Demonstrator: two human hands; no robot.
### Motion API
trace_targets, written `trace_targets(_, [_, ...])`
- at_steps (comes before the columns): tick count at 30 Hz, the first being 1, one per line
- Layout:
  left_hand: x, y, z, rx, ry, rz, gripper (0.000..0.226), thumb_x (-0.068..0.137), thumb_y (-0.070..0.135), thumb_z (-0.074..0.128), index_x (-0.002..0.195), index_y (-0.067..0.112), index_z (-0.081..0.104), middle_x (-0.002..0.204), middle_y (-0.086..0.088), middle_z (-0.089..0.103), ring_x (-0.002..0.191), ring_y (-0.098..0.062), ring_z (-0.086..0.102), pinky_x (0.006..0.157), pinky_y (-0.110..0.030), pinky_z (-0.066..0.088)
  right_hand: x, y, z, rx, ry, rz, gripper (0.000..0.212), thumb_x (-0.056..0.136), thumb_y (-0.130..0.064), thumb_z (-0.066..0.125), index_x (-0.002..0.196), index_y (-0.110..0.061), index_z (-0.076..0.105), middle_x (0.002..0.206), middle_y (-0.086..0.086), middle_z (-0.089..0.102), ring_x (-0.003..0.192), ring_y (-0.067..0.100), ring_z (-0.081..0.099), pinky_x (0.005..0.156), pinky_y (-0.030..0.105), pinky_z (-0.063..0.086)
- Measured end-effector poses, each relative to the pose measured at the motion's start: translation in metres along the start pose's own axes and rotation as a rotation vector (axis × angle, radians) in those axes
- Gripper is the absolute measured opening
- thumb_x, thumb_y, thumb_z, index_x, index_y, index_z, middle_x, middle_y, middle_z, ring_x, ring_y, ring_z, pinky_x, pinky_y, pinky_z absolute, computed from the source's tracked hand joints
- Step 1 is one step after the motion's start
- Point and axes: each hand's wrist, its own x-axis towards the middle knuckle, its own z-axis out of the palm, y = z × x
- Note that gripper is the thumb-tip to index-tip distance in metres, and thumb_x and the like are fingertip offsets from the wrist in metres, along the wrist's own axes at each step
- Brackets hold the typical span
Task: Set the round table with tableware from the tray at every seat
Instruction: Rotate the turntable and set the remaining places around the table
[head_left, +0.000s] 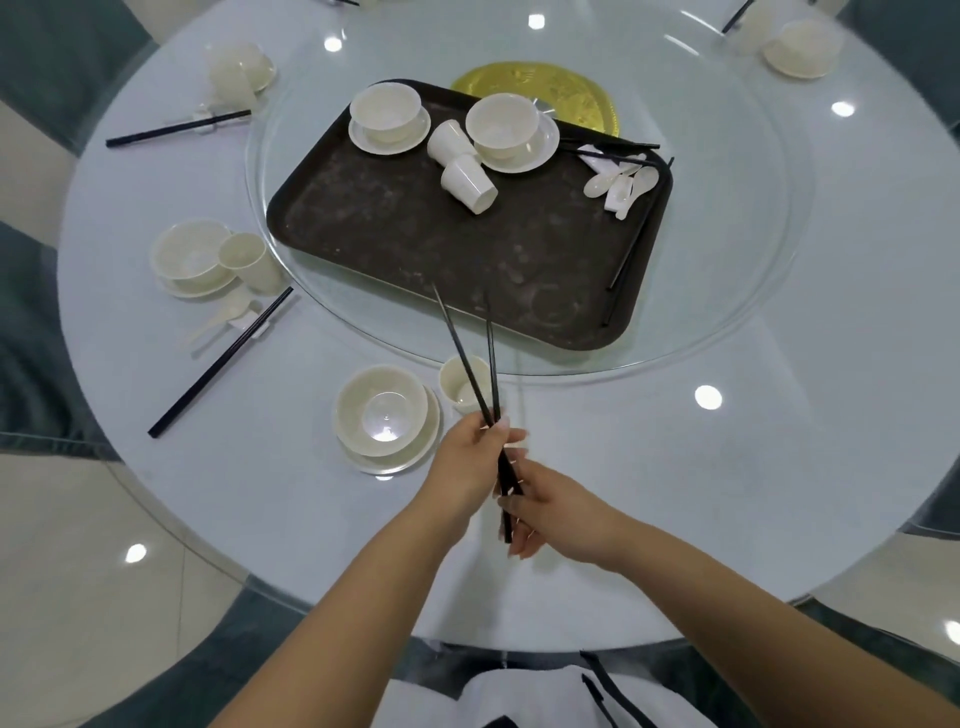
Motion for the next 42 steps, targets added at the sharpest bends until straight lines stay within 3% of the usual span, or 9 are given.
trace_targets(6, [-0.012,-0.010,-0.011,0.033,-0.041,0.055,0.014,0.100,0.013,0.048,0.106,0.014,0.061,0.092,-0.002,0.073,0.078,-0.010,0.071,0.072,-0.024,0.056,-0.006,0.008,-0.001,-0.364,0.090,-0.082,0.005,0.093,-0.037,0.058,0.092,-0.033,0.056,0.088,-0.012,0.064,0.084,0.010,0.065,0.081,0.033,0.053])
trace_targets(10, [-0.017,-0.018,-0.016,0.126,-0.087,0.097,0.012,0.098,0.013,0.052,0.099,0.015,0.064,0.091,0.004,0.074,0.089,-0.011,0.072,0.085,-0.026,0.055,-0.009,-0.001,-0.015,-0.221,0.348,-0.085,0.033,0.083,-0.059,0.060,0.078,-0.028,0.068,0.081,-0.008,0.070,0.071,0.007,0.067,0.073,0.030,0.054])
trace_targets(14, [-0.023,-0.025,-0.017,0.251,-0.166,0.118,0.013,0.098,0.019,0.055,0.100,0.022,0.067,0.102,0.010,0.073,0.101,-0.005,0.067,0.091,-0.023,0.049,-0.011,-0.014,-0.024,-0.002,0.412,-0.242,0.008,0.089,-0.043,0.063,0.095,-0.041,0.068,0.080,-0.008,0.070,0.065,0.010,0.068,0.072,0.030,0.057])
trace_targets(19, [-0.029,-0.026,-0.019,0.332,-0.246,0.103,0.015,0.098,0.028,0.056,0.098,0.036,0.068,0.104,0.025,0.070,0.097,0.014,0.060,0.072,-0.003,0.047,-0.013,-0.022,-0.023,0.012,0.366,-0.324,0.007,0.088,-0.037,0.068,0.093,-0.040,0.070,0.083,-0.018,0.072,0.074,0.004,0.068,0.068,0.016,0.053])
trace_targets(25, [-0.026,-0.033,-0.025,0.365,-0.214,0.148,0.019,0.095,0.010,0.060,0.104,0.025,0.069,0.108,0.009,0.071,0.101,0.001,0.065,0.078,-0.006,0.048,-0.016,-0.017,-0.013,-0.031,0.317,-0.313,0.004,0.085,-0.031,0.072,0.084,-0.034,0.075,0.083,-0.014,0.075,0.078,0.000,0.069,0.068,0.005,0.045])
trace_targets(29, [-0.025,-0.038,-0.028,0.381,-0.178,0.177,0.021,0.091,0.008,0.065,0.092,0.029,0.069,0.087,0.016,0.070,0.087,-0.004,0.068,0.070,-0.009,0.050,-0.017,-0.017,-0.013,-0.042,0.308,-0.311,0.009,0.084,-0.030,0.073,0.082,-0.039,0.073,0.086,-0.020,0.074,0.082,-0.003,0.068,0.071,0.004,0.045])
trace_targets(33, [-0.024,-0.045,-0.029,0.461,-0.159,0.192,0.030,0.091,0.009,0.065,0.084,0.038,0.068,0.094,-0.003,0.074,0.092,-0.024,0.069,0.083,-0.027,0.054,-0.018,-0.017,-0.014,-0.055,0.298,-0.298,0.010,0.083,-0.029,0.074,0.088,-0.038,0.074,0.087,-0.018,0.074,0.084,-0.003,0.069,0.075,0.008,0.048])
trace_targets(37, [-0.023,-0.054,-0.034,0.491,-0.157,0.179,0.026,0.092,0.011,0.065,0.099,0.036,0.072,0.099,0.001,0.075,0.095,-0.016,0.070,0.071,-0.004,0.048,-0.018,-0.017,-0.015,-0.073,0.291,-0.296,0.013,0.083,-0.025,0.074,0.096,-0.028,0.076,0.088,-0.017,0.075,0.085,-0.001,0.069,0.082,0.018,0.052])
trace_targets(42, [-0.019,-0.060,-0.038,0.537,-0.126,0.195,0.024,0.091,0.013,0.065,0.109,0.026,0.074,0.098,0.007,0.075,0.092,-0.009,0.069,0.069,-0.001,0.044,-0.018,-0.020,-0.014,-0.070,0.289,-0.293,0.014,0.083,-0.021,0.074,0.097,-0.023,0.077,0.091,-0.016,0.075,0.086,0.000,0.070,0.087,0.022,0.053])
